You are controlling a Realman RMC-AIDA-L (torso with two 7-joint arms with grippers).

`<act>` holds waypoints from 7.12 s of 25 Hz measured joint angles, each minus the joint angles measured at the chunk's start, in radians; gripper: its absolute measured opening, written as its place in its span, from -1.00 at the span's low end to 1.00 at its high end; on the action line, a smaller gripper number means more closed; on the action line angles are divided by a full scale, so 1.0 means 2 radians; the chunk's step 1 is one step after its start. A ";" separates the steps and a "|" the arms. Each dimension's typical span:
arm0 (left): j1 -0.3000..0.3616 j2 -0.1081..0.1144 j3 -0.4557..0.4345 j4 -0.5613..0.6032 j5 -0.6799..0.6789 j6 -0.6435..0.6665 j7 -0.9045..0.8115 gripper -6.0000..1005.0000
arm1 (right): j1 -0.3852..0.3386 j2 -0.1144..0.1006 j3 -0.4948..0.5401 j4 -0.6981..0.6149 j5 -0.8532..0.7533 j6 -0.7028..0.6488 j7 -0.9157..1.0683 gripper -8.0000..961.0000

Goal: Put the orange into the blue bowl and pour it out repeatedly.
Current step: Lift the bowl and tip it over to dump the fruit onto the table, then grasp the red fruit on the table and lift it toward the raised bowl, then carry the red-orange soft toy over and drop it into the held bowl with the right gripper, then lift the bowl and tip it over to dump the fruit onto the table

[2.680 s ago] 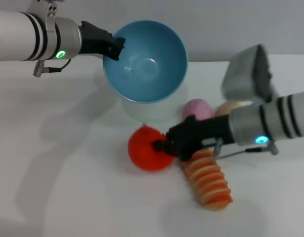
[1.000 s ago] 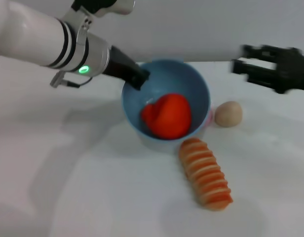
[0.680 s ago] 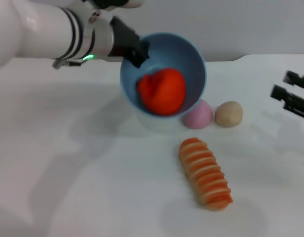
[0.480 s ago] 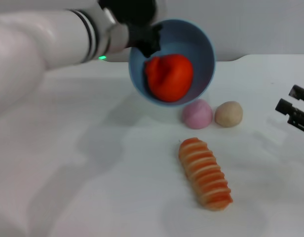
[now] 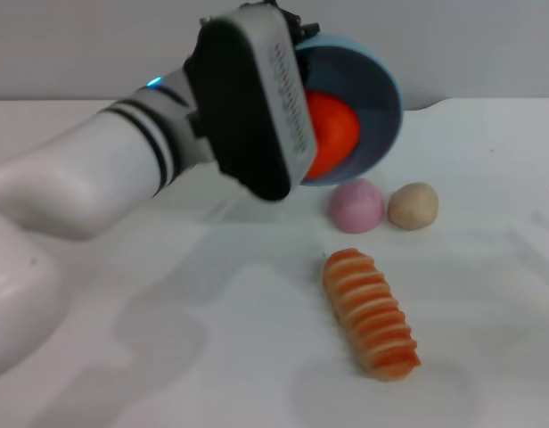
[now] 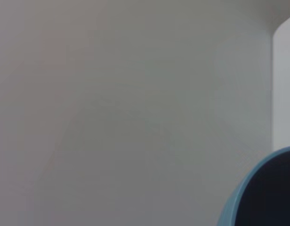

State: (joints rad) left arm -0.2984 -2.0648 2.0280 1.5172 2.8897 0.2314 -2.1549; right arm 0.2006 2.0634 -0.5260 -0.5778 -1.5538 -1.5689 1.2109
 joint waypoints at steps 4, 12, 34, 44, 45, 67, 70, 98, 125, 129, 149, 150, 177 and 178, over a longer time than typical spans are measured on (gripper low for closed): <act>0.031 0.000 0.011 -0.005 0.000 -0.054 0.064 -0.99 | -0.003 0.003 0.036 0.008 0.001 0.001 -0.015 0.28; 0.065 -0.002 0.053 -0.050 0.000 -0.181 0.173 -0.99 | 0.008 0.002 0.046 0.032 0.001 0.005 -0.037 0.28; -0.024 0.001 -0.143 -0.031 -0.340 0.076 0.093 -0.99 | 0.055 -0.011 0.035 0.014 -0.051 0.024 0.126 0.28; -0.159 0.002 -0.312 -0.144 -0.326 0.282 -0.052 -0.99 | 0.148 -0.007 -0.003 -0.037 -0.274 0.028 0.331 0.28; -0.158 0.002 -0.306 -0.142 -0.325 0.275 -0.052 -0.99 | 0.157 -0.004 -0.012 -0.041 -0.286 0.028 0.340 0.28; -0.145 0.001 -0.259 -0.146 -0.327 0.231 -0.073 -0.99 | 0.307 0.011 -0.271 0.088 -0.231 0.131 0.335 0.28; -0.143 0.001 -0.254 -0.146 -0.327 0.227 -0.073 -0.99 | 0.307 0.012 -0.320 0.092 -0.186 0.161 0.333 0.28; -0.129 0.001 -0.227 -0.146 -0.330 0.210 -0.072 -0.99 | 0.287 0.014 -0.617 0.096 0.093 0.308 0.260 0.08; -0.144 0.003 -0.226 -0.167 -0.286 0.248 -0.096 -0.99 | 0.162 -0.027 -0.296 -0.116 0.034 -0.009 0.174 -0.91; -0.169 0.003 -0.231 -0.157 -0.239 0.339 -0.148 -0.99 | 0.144 -0.026 -0.239 -0.120 0.020 -0.023 0.173 -0.91; -0.179 0.000 -0.197 -0.113 -0.225 0.392 -0.183 -0.99 | 0.142 -0.007 -0.210 -0.118 -0.047 0.014 0.204 -0.52; -0.179 0.000 -0.197 -0.114 -0.225 0.391 -0.183 -0.99 | 0.141 -0.006 -0.201 -0.118 -0.045 0.010 0.204 -0.47; 0.056 0.000 0.030 -0.032 0.000 -0.100 0.059 -0.99 | 0.058 0.002 -0.039 0.034 0.099 0.047 -0.031 0.26; 0.065 0.000 0.037 -0.038 0.000 -0.122 0.076 -0.99 | 0.059 0.002 -0.038 0.034 0.099 0.049 -0.031 0.26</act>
State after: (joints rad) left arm -0.1685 -2.0648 2.1025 1.4411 2.8904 -0.0120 -2.0022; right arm 0.3193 2.0670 -0.6028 -0.5099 -1.3552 -1.4704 1.1490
